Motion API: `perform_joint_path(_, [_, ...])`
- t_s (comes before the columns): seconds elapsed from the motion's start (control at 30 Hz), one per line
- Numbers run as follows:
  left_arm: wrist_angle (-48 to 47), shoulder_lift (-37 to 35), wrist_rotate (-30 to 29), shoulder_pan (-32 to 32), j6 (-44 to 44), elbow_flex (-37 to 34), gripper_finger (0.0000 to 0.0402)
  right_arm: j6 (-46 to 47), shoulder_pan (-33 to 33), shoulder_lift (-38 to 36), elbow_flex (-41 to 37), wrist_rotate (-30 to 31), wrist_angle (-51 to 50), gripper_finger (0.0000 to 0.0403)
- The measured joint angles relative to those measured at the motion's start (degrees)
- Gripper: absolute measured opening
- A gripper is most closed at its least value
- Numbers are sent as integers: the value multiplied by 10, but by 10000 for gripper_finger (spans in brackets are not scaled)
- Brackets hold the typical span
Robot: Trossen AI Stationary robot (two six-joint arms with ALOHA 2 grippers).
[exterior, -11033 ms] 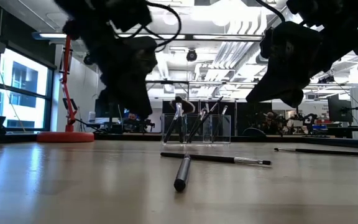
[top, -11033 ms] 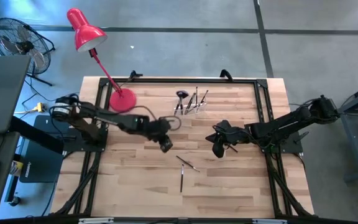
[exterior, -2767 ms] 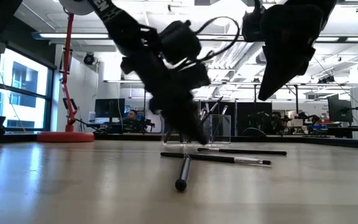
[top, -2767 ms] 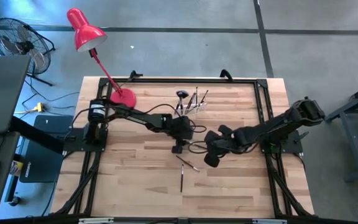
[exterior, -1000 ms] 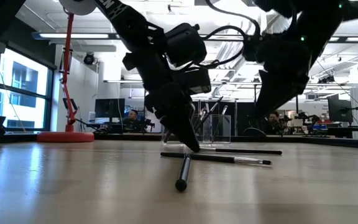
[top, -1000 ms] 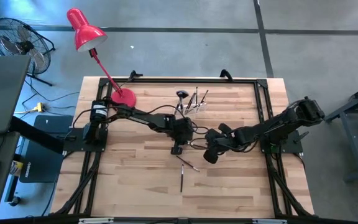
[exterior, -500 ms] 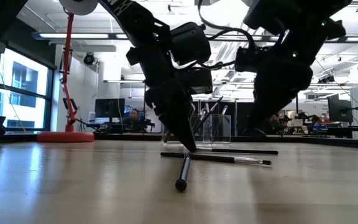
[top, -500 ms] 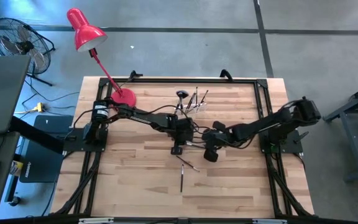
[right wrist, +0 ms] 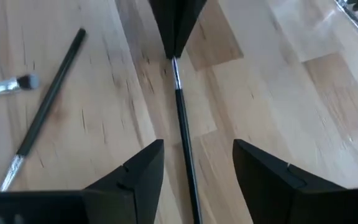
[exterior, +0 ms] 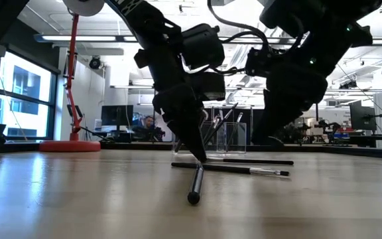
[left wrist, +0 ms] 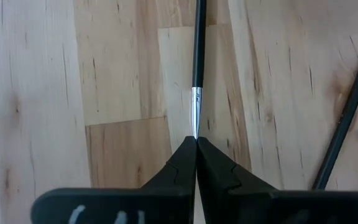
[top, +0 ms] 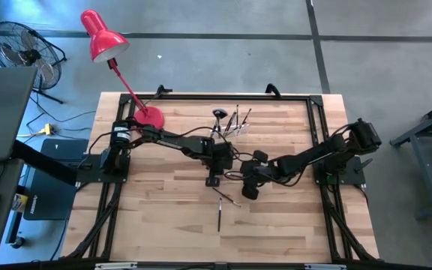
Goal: Put items in baskets/containers
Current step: Put the eyeshadow brush into the transparent organizer
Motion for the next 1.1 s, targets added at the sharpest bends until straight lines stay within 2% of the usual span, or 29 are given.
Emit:
perform_joint_path(0.3, [-3, -29, -4, 0, 3, -1, 0, 17, 0, -9, 0, -2, 7, 188])
perform_joint_path(0.5, [-2, -33, -3, 1, 8, -1, 0, -11, 0, -19, 0, 13, 7, 188])
perform_joint_path(0.83, [4, -33, 1, 1, 4, 0, 0, -75, -6, -13, 0, -21, -4, 188])
perform_joint_path(1.1, [1, -33, 4, 1, -11, 0, 0, -83, -22, -11, 0, -43, -45, 188])
